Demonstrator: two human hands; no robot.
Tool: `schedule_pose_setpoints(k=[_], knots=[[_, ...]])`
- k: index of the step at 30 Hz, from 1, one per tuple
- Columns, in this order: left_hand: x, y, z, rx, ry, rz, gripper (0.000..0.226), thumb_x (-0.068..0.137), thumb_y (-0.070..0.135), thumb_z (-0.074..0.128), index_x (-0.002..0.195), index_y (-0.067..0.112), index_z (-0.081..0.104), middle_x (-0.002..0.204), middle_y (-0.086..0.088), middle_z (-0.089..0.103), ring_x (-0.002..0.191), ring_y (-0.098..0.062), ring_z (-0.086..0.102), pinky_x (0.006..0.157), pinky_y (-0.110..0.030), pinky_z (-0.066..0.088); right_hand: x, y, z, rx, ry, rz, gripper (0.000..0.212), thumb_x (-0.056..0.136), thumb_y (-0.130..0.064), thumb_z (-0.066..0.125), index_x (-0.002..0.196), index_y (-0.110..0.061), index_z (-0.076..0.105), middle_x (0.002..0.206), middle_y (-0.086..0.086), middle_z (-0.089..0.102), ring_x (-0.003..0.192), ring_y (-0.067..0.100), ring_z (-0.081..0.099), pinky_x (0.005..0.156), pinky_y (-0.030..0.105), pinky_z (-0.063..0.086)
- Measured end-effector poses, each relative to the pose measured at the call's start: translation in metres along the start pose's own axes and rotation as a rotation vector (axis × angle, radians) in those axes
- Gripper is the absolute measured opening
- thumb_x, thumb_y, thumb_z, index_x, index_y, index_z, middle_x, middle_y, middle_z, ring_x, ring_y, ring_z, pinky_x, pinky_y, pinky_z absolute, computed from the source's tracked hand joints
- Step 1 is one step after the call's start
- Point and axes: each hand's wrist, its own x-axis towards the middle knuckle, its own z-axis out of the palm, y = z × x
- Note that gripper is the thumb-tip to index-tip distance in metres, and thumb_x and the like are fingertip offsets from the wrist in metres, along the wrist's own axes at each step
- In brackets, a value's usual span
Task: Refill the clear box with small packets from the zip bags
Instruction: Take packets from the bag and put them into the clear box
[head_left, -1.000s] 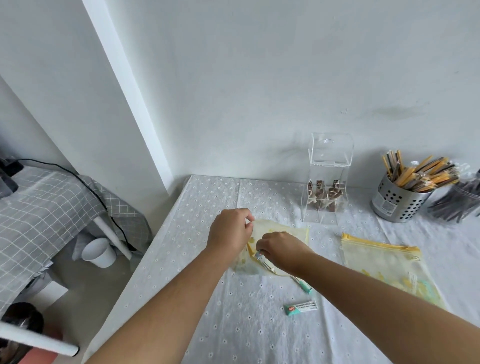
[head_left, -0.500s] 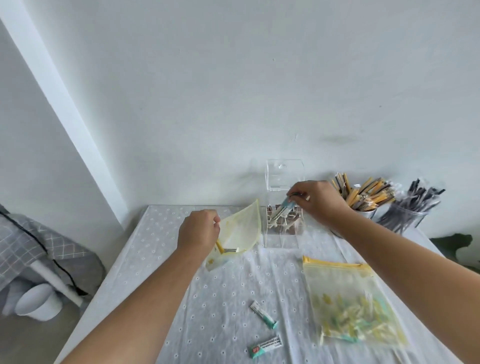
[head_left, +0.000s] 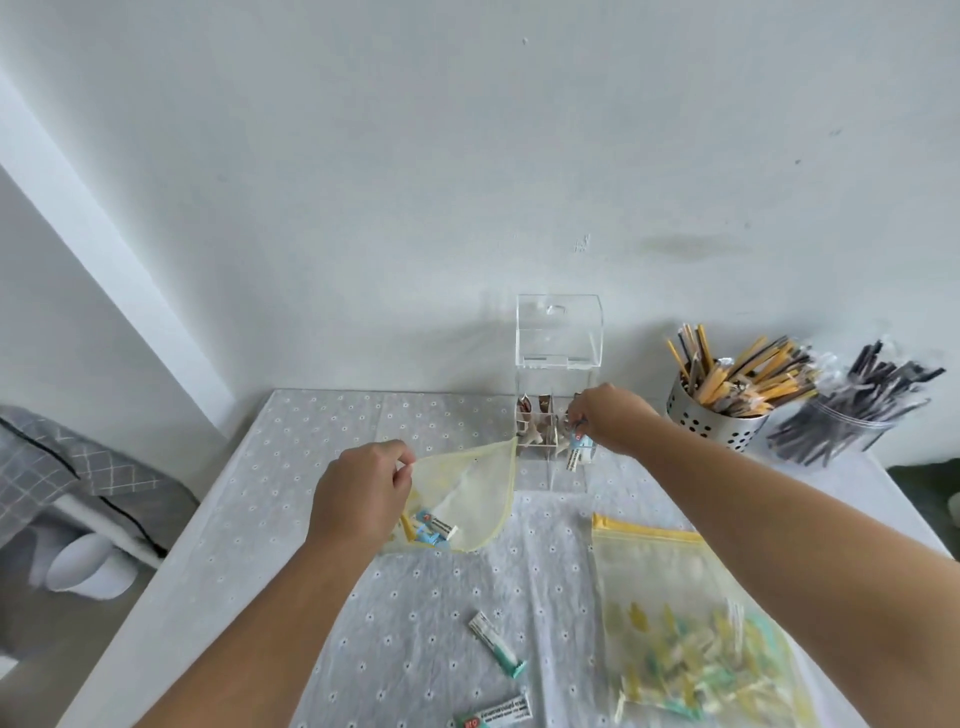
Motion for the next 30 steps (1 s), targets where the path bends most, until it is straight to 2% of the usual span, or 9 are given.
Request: schedule_pose_setpoints(k=[5, 12, 17, 21, 24, 26, 28, 30], knots=[[-0.005, 0.003, 0.002, -0.002, -0.007, 0.043, 0.014, 0.088, 0.017, 0.057, 0.093, 0.019, 0.070, 0.076, -0.004, 0.071, 0.070, -0.024, 0.063, 0.063, -0.032, 0.051, 0.012, -0.001, 0.012, -0.075, -0.115, -0.019, 0.017, 0.089, -0.020, 0.059, 0.099, -0.024, 0.072, 0.103, -0.002, 0.071, 0.096, 0.021, 0.066, 0.078, 0.034, 0.057], [-0.005, 0.005, 0.003, -0.021, -0.011, 0.060, 0.014, 0.087, 0.016, 0.058, 0.094, 0.019, 0.070, 0.072, -0.003, 0.069, 0.061, -0.020, 0.056, 0.060, -0.028, 0.047, 0.016, -0.004, 0.017, -0.051, -0.076, 0.011, 0.016, 0.087, -0.018, 0.060, 0.094, -0.026, 0.073, 0.098, -0.002, 0.072, 0.087, 0.019, 0.068, 0.076, 0.035, 0.060], [-0.005, 0.006, 0.003, -0.022, -0.011, 0.056, 0.014, 0.087, 0.015, 0.058, 0.095, 0.017, 0.070, 0.074, -0.006, 0.071, 0.067, -0.024, 0.062, 0.060, -0.029, 0.047, 0.010, -0.001, 0.010, 0.074, 0.008, 0.023, 0.022, 0.088, -0.011, 0.057, 0.096, -0.025, 0.073, 0.105, -0.002, 0.072, 0.092, 0.020, 0.068, 0.081, 0.035, 0.058], [-0.005, 0.003, 0.000, -0.020, 0.005, 0.026, 0.015, 0.088, 0.016, 0.057, 0.096, 0.017, 0.069, 0.077, -0.006, 0.071, 0.071, -0.026, 0.063, 0.061, -0.032, 0.050, -0.008, -0.015, -0.013, 0.188, 0.151, -0.023, 0.018, 0.089, -0.012, 0.057, 0.096, -0.019, 0.072, 0.099, 0.000, 0.074, 0.083, 0.018, 0.067, 0.078, 0.033, 0.057], [-0.006, 0.001, -0.001, -0.023, 0.008, 0.013, 0.017, 0.088, 0.018, 0.056, 0.099, 0.018, 0.069, 0.082, -0.006, 0.072, 0.075, -0.027, 0.065, 0.064, -0.033, 0.053, -0.037, -0.044, -0.027, 0.436, 0.258, -0.103, 0.013, 0.085, -0.011, 0.064, 0.091, -0.016, 0.074, 0.084, -0.003, 0.074, 0.062, 0.002, 0.059, 0.067, 0.021, 0.050], [-0.008, 0.000, 0.000, -0.042, 0.005, 0.015, 0.019, 0.089, 0.018, 0.056, 0.103, 0.017, 0.068, 0.086, -0.007, 0.073, 0.078, -0.027, 0.065, 0.067, -0.034, 0.054, -0.060, -0.069, -0.027, 0.534, 0.251, -0.179, 0.009, 0.083, -0.013, 0.068, 0.087, -0.018, 0.074, 0.072, -0.013, 0.067, 0.055, -0.002, 0.053, 0.060, 0.011, 0.041], [-0.012, -0.003, 0.000, -0.057, 0.009, 0.031, 0.021, 0.089, 0.019, 0.055, 0.105, 0.017, 0.068, 0.089, -0.007, 0.073, 0.080, -0.026, 0.066, 0.070, -0.034, 0.054, -0.080, -0.096, -0.019, 0.537, 0.188, -0.267, 0.008, 0.083, -0.013, 0.069, 0.087, -0.016, 0.075, 0.066, -0.018, 0.060, 0.055, -0.006, 0.054, 0.057, 0.003, 0.039], [-0.018, -0.006, 0.000, -0.065, 0.020, 0.055, 0.020, 0.089, 0.020, 0.055, 0.105, 0.017, 0.068, 0.091, -0.006, 0.073, 0.082, -0.025, 0.066, 0.072, -0.034, 0.053, -0.088, -0.119, -0.004, 0.502, 0.103, -0.338, 0.012, 0.083, -0.012, 0.068, 0.093, -0.013, 0.075, 0.075, -0.009, 0.068, 0.062, -0.007, 0.058, 0.060, 0.001, 0.040]])
